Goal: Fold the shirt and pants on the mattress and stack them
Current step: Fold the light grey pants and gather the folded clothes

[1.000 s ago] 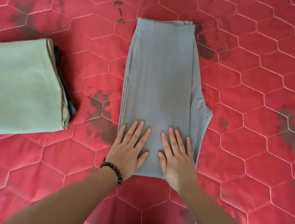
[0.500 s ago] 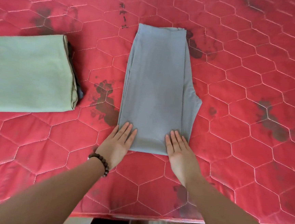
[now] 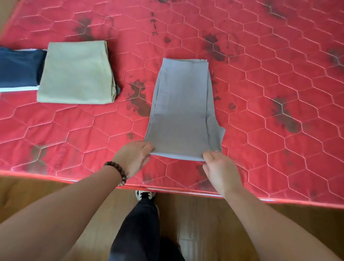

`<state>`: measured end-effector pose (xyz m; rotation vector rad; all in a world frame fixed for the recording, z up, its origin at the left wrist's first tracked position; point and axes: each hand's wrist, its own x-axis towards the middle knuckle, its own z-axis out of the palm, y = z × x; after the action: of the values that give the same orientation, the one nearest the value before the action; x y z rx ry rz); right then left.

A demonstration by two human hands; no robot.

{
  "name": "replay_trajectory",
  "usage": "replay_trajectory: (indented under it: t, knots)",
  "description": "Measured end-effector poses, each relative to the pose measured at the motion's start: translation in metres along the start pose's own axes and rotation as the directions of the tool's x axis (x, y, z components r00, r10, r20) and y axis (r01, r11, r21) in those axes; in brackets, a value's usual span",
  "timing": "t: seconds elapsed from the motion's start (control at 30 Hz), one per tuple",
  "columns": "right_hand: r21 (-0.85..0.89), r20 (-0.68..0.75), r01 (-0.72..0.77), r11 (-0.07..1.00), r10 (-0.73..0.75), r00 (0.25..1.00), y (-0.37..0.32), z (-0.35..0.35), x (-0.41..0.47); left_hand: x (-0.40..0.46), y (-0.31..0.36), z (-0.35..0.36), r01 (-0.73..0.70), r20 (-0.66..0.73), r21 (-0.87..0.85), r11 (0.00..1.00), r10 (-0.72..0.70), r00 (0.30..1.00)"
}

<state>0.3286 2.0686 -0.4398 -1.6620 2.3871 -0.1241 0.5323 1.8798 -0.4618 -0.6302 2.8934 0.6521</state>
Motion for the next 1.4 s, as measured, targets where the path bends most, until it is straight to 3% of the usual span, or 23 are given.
replay_trajectory:
  t: [0.3,0.47,0.77,1.0,1.27,1.4]
  knots:
    - [0.266,-0.283,-0.052,0.963,0.129,0.95,0.011,-0.068,0.047,0.036,0.008,-0.083,0.029,-0.358,-0.102,0.994,-0.064,0.932]
    - [0.356,-0.328,-0.091,0.93,0.215,0.92,0.032,-0.078,0.111,0.093,-0.007,-0.104,0.082,-0.437,-0.163,0.983,-0.146,0.888]
    - [0.489,-0.319,-0.166,0.856,0.353,0.88,0.079,-0.06,0.226,0.207,-0.063,-0.099,0.064,-0.435,-0.275,0.959,-0.183,0.882]
    - [0.603,-0.229,-0.189,0.775,0.396,0.889,0.112,-0.021,0.313,0.287,-0.119,-0.068,0.3,-0.339,-0.408,0.863,-0.448,0.827]
    - [0.552,-0.093,-0.256,0.794,0.364,0.927,0.149,0.038,0.376,0.359,-0.156,-0.019,0.338,-0.233,-0.383,0.86,-0.444,0.865]
    - [0.51,-0.154,-0.262,0.819,0.386,0.91,0.158,0.046,0.386,0.373,-0.16,-0.014,0.31,-0.302,-0.363,0.879,-0.426,0.853]
